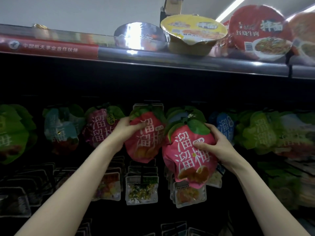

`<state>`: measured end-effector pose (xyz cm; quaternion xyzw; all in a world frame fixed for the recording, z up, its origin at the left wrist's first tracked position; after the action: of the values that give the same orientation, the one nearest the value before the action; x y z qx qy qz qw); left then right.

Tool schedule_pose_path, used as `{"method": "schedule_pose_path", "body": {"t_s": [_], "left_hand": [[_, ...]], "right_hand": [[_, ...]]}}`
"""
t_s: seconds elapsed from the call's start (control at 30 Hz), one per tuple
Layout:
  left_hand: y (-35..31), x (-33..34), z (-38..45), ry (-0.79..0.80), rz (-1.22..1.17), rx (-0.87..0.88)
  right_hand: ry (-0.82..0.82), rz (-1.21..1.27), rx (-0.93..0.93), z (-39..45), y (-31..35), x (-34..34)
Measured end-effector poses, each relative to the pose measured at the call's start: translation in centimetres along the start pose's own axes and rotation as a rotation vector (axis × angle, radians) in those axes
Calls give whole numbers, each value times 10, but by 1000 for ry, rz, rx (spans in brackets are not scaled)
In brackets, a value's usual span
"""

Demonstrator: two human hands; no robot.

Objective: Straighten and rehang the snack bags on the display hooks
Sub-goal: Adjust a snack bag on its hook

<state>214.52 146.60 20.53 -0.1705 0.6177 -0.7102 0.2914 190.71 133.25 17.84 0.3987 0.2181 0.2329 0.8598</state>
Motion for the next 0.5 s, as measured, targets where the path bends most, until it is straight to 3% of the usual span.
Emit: {"method": "schedule_pose_path", "body": {"t_s": [0.1, 0.23, 0.5], "left_hand": [[-5, -9, -18, 106, 6, 19], [-10, 7, -31, 97, 215, 37], [9, 33, -28, 39, 110, -31]], "right_hand": [[-6, 20, 7, -5, -1, -6], [-26, 28, 28, -10, -3, -13], [-6, -83, 38, -18, -4, -21]]}}
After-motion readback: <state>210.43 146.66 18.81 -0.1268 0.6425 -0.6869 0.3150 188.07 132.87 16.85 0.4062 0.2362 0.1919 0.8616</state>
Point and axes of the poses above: each hand's wrist, its own z-axis towards the middle knuckle, its own x-axis out of the palm, y = z × x, the point moved 5 cm from there along z, towards the middle knuckle, and after that the axes turned 12 degrees about -x, right-handed, at the moved point
